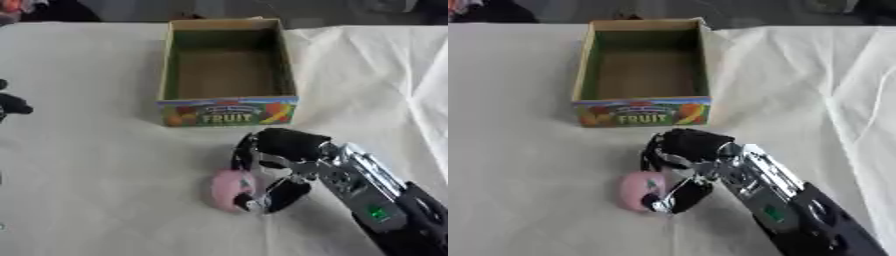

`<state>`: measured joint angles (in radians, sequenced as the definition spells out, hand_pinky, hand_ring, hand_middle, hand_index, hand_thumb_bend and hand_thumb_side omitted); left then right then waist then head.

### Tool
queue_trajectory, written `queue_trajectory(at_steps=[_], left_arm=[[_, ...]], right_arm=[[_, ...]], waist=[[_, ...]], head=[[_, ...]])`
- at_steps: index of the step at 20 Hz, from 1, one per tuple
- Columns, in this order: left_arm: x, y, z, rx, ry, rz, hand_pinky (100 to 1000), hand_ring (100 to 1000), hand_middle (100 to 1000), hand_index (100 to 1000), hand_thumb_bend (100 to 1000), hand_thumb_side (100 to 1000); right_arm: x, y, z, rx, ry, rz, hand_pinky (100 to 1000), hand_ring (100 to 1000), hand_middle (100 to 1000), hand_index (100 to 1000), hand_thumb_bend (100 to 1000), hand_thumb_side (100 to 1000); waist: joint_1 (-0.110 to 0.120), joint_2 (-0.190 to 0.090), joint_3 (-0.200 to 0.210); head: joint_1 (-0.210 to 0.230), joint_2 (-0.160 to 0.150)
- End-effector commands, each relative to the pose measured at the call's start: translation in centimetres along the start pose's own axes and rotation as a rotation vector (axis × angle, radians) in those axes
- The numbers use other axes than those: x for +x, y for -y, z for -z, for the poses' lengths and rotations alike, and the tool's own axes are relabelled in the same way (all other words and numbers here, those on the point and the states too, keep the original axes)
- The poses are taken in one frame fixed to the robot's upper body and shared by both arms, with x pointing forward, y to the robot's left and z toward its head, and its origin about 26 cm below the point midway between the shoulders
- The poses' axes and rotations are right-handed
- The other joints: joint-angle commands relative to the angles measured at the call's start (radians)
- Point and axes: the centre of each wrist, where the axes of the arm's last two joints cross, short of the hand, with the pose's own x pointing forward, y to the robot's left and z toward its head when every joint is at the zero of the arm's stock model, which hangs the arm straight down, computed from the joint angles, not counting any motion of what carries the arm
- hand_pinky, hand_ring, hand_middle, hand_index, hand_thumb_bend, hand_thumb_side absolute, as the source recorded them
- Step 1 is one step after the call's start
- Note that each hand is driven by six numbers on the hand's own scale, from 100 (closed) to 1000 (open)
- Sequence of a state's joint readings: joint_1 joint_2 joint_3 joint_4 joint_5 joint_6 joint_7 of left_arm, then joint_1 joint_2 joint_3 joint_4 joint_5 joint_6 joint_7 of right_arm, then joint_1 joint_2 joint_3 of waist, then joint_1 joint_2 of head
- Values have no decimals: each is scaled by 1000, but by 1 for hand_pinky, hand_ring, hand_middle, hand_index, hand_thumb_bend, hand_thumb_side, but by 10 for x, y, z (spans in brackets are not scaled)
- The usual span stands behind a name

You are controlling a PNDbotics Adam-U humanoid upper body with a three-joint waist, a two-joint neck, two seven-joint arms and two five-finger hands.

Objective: Pick up objects on the table and place them in the box.

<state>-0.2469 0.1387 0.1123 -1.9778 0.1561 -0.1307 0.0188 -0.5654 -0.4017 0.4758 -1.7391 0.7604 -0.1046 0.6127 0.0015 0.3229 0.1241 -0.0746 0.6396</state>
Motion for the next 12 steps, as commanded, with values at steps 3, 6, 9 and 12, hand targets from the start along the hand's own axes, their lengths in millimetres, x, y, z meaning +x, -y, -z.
queue_trajectory(at_steps=[3,6,9,12], left_arm=[[7,-1,2,-12,24,9,534,520,570,715,100,947],[7,-1,2,-13,22,11,535,520,570,715,100,947],[6,-1,2,-15,20,12,535,520,570,715,100,949],[6,-1,2,-17,18,13,536,520,570,715,100,949]], right_arm=[[0,3,0,-20,8,-8,466,588,427,573,100,380],[-1,2,0,-36,0,7,445,563,398,544,100,376],[1,6,-2,-80,9,19,427,545,391,538,100,387],[6,13,-6,-129,34,25,426,544,412,560,100,421]], waist=[[0,-14,3],[0,-14,2],[1,-14,1],[2,-15,-1]], head=[[-2,-10],[-1,-9],[0,-10],[0,-11]])
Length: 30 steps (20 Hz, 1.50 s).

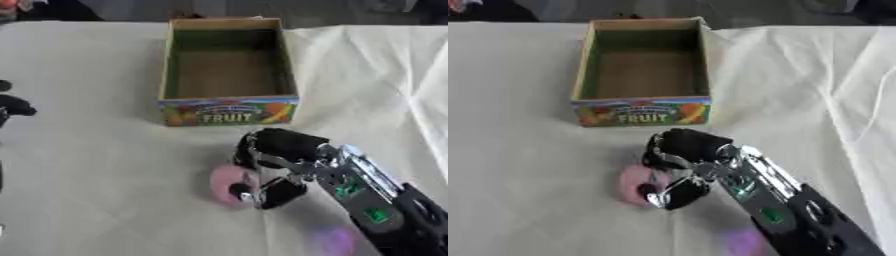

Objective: Pick up objects on the table and place them in the box.

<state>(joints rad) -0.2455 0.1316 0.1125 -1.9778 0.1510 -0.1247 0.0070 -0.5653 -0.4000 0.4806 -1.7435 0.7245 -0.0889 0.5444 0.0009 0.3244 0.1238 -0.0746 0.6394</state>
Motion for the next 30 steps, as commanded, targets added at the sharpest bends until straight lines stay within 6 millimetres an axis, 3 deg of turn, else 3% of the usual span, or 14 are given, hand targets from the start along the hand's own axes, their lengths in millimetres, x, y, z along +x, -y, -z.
queue_trajectory(at_steps=[1,10,16,21,30], left_arm=[[7,-2,2,-10,25,15,536,521,570,715,100,950],[7,-2,2,-25,19,22,537,520,573,718,100,951],[7,-3,2,-26,19,27,537,520,572,717,100,950],[7,-4,2,-33,20,34,538,520,573,716,100,947],[10,-1,7,-57,38,33,538,520,574,717,100,945]], right_arm=[[6,16,-7,-70,34,-11,425,546,432,583,100,434],[23,42,-25,-202,127,-11,437,554,487,645,100,466],[26,65,-43,-306,155,-43,454,559,489,640,100,452],[15,92,-63,-448,136,-89,455,560,493,629,100,440],[-9,143,-95,-656,43,-92,458,566,488,617,100,418]], waist=[[3,-16,-2],[6,-16,-12],[4,-13,-14],[0,-6,-7],[-20,14,39]], head=[[-1,-10],[1,-17],[4,-34],[4,-48],[-14,-62]])
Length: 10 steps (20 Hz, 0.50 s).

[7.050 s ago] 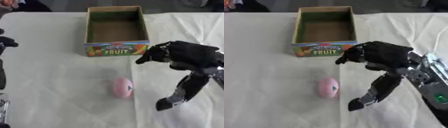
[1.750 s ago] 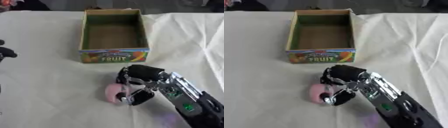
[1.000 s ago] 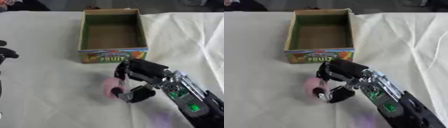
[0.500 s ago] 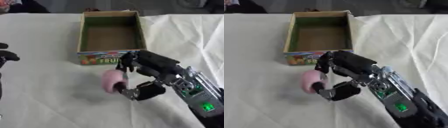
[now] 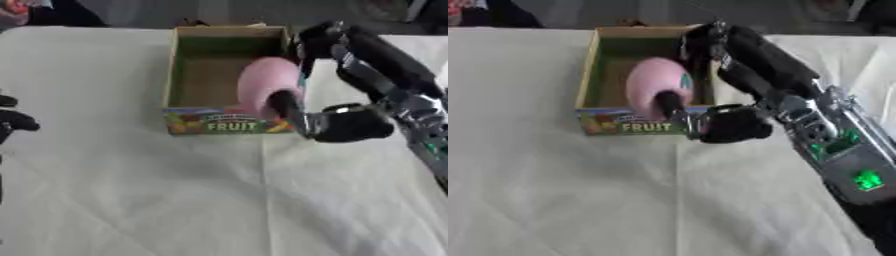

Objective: Pick up objects on the table and place them in the box.

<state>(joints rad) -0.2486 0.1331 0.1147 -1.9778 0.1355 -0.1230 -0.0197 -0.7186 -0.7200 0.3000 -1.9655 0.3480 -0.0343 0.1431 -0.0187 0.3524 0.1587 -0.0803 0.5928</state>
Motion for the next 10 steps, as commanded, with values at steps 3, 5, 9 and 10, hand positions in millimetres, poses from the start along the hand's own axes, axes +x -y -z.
queue_trajectory(at_steps=[3,5,9,10], left_arm=[[10,0,8,-41,43,16,538,520,575,716,100,948],[11,1,9,-51,48,14,538,521,575,716,100,949],[12,2,12,-68,56,14,538,521,576,716,100,950],[12,2,12,-70,58,14,538,522,576,716,100,952]], right_arm=[[-26,34,-2,-75,-62,-71,462,572,489,614,100,422],[-38,38,-1,-81,-79,-95,463,573,488,614,100,422],[-61,43,1,-78,-103,-111,465,575,488,616,100,424],[-66,43,3,-78,-110,-108,466,576,487,618,100,423]], waist=[[-10,-4,27],[-16,4,38],[-19,22,41],[-19,26,40]], head=[[-19,-22],[-29,-29],[-46,-40],[-50,-43]])
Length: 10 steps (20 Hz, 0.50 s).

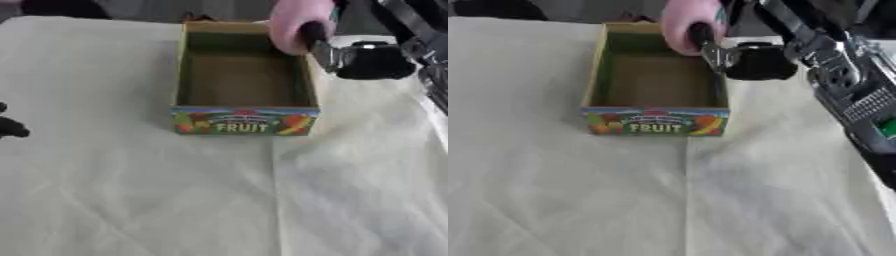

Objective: Pick up objects on the table and place them in the box.

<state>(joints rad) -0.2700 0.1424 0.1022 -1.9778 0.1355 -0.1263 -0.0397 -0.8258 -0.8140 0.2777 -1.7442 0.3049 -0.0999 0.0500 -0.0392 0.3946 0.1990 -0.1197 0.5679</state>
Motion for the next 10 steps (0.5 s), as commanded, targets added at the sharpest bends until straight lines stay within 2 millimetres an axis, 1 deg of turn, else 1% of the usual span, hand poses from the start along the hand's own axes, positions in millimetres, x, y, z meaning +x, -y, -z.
queue_trajectory(at_steps=[1,2,3,5,10], left_arm=[[9,-1,6,-33,38,17,539,522,576,716,100,953],[10,-1,7,-35,39,18,539,522,576,716,100,953],[10,-1,7,-38,40,18,539,522,576,716,100,953],[10,0,8,-43,43,16,539,522,576,716,100,953],[10,2,9,-52,46,5,540,523,577,716,100,951]], right_arm=[[-17,14,4,-12,-19,-25,468,578,488,618,100,423],[-21,14,6,-11,-24,-24,470,580,487,616,100,400],[-25,14,9,-10,-29,-27,470,580,487,616,100,425],[-34,12,13,-7,-44,-33,472,581,486,614,100,425],[-57,-4,27,-4,-103,-74,480,590,491,613,100,428]], waist=[[1,-13,0],[0,-10,1],[-2,-8,2],[-3,-4,8],[0,-5,23]], head=[[-14,-20],[-17,-21],[-20,-22],[-28,-24],[-62,-23]])
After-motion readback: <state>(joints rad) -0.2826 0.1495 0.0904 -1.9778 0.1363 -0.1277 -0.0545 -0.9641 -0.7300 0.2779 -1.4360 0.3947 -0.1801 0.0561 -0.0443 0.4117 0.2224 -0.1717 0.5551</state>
